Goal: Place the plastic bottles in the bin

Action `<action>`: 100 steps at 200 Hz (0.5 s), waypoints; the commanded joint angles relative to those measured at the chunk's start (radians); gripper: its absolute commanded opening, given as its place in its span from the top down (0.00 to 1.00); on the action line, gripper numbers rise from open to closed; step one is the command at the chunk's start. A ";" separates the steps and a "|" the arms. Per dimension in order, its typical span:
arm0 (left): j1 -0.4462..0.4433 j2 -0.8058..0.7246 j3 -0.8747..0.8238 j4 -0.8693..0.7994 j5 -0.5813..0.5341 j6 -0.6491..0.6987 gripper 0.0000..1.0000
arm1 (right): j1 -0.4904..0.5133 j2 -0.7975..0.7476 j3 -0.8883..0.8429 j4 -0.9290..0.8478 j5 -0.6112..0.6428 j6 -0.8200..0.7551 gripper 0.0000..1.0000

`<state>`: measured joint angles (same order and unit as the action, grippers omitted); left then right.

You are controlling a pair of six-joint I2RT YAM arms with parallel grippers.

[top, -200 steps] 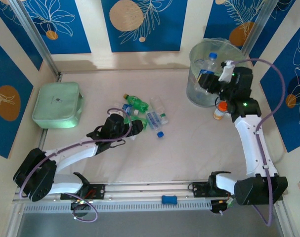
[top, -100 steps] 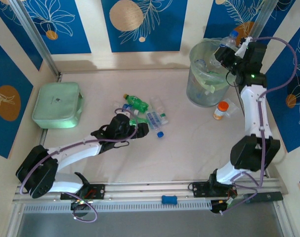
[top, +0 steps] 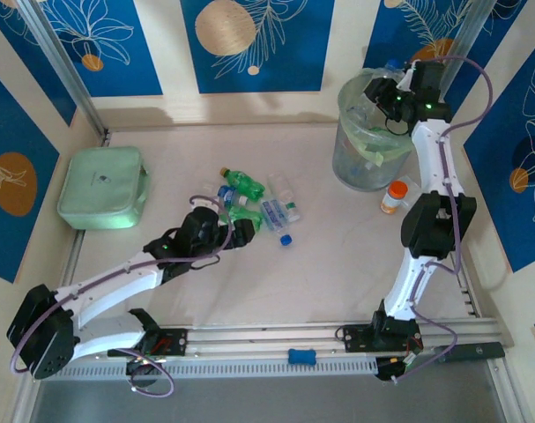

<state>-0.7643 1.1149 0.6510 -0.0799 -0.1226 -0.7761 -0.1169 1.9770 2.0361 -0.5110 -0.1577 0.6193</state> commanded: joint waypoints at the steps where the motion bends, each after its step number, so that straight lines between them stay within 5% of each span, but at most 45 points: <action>1: -0.011 -0.028 -0.021 -0.047 -0.035 0.018 0.01 | 0.011 0.014 0.072 -0.073 -0.005 0.010 0.42; 55: -0.016 -0.010 -0.010 -0.034 -0.036 0.019 0.01 | 0.014 -0.063 0.056 -0.096 0.049 -0.046 0.23; 100: -0.027 0.080 0.061 -0.019 -0.017 0.046 0.01 | 0.036 -0.309 -0.217 0.037 0.103 -0.091 0.19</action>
<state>-0.7750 1.1496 0.6498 -0.1020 -0.1429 -0.7662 -0.0998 1.8309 1.9499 -0.5610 -0.0906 0.5709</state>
